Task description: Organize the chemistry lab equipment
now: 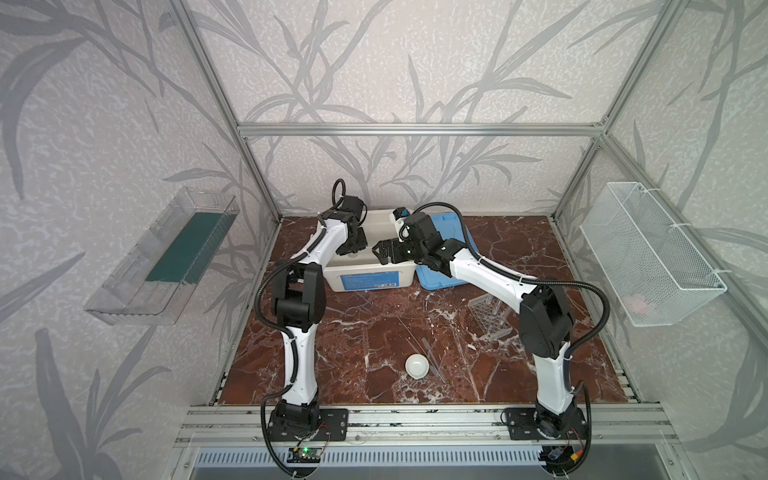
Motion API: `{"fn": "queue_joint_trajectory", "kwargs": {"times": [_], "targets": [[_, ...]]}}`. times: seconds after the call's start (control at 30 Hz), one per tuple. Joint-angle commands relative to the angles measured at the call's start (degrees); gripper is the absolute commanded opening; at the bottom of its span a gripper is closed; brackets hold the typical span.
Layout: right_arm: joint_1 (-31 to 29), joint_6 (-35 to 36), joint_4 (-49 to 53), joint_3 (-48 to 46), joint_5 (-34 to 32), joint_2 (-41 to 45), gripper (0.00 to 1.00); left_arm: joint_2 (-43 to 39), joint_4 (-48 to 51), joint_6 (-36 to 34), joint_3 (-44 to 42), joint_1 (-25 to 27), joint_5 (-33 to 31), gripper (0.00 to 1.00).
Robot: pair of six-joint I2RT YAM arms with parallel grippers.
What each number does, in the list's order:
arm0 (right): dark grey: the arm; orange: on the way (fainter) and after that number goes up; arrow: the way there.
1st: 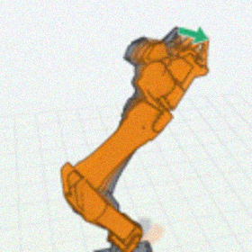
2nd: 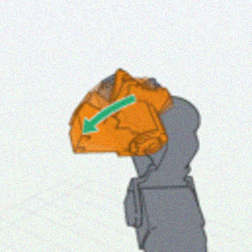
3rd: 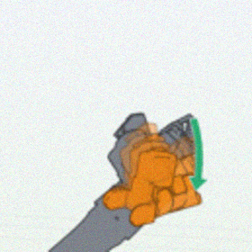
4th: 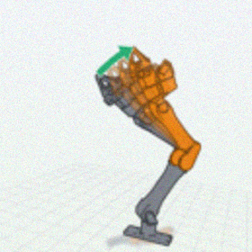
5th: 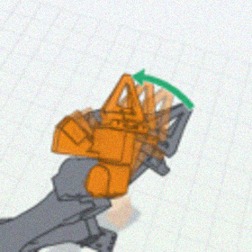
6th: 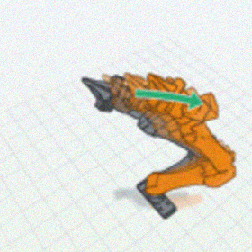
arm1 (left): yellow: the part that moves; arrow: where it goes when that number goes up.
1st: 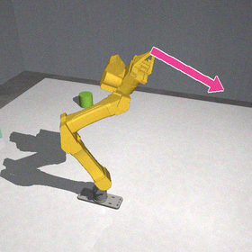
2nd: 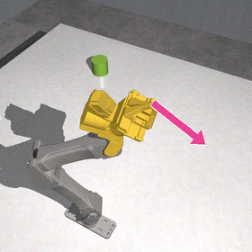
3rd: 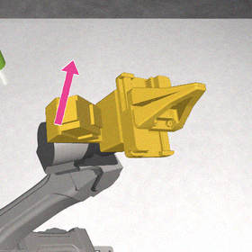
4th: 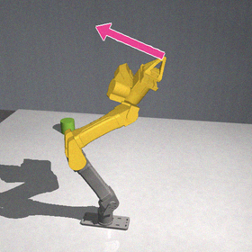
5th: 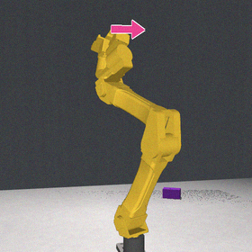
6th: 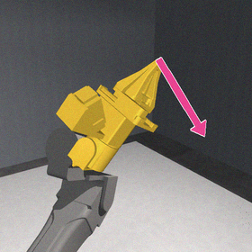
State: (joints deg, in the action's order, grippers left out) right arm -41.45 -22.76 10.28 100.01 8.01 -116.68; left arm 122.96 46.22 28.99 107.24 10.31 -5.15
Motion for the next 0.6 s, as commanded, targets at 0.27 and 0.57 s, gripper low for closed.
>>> {"fn": "queue_joint_trajectory", "kwargs": {"times": [0.27, 0.57], "targets": [[0.5, -2.7, -5.9, -2.7, 3.2, 1.8, 0.97, 1.0, 0.4, 0.8, -0.7, 0.0, 1.7, 0.01], [0.5, -2.0, -4.9, -3.3, 2.6, 1.6, 0.97, 1.3, -3.5, 2.2, -4.9, 0.3, 1.6, 0.09]]}}
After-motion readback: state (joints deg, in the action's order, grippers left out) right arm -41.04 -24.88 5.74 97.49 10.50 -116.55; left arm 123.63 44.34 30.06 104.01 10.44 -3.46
